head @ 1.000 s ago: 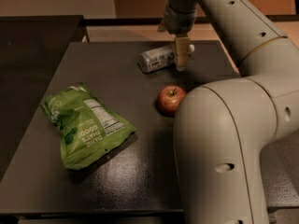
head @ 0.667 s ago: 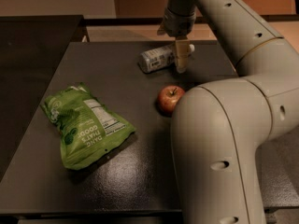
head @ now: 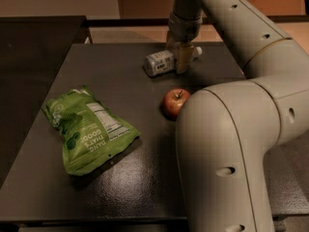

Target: Place blue plastic bottle upright

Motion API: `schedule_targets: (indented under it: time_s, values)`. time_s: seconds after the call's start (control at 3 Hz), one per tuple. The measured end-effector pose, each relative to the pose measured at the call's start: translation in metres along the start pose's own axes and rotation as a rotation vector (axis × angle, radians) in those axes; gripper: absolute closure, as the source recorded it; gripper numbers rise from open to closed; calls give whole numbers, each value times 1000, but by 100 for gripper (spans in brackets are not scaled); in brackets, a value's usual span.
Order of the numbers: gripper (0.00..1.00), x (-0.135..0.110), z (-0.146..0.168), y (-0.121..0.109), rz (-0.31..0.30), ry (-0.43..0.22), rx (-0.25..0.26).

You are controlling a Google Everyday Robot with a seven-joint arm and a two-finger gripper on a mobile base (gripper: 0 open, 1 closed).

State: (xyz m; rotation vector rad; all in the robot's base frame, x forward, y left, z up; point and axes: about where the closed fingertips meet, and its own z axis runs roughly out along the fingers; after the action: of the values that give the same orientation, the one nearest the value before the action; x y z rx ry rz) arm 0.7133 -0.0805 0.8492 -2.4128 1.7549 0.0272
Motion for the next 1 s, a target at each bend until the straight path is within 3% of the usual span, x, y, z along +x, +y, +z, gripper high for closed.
schedule_targets:
  time_s: [0.33, 0.67, 1.0]
  values:
    - [64, 0, 1, 3, -10, 5, -10]
    - [87, 0, -8, 2, -27, 38, 13]
    - [100, -7, -27, 1, -89, 111, 78]
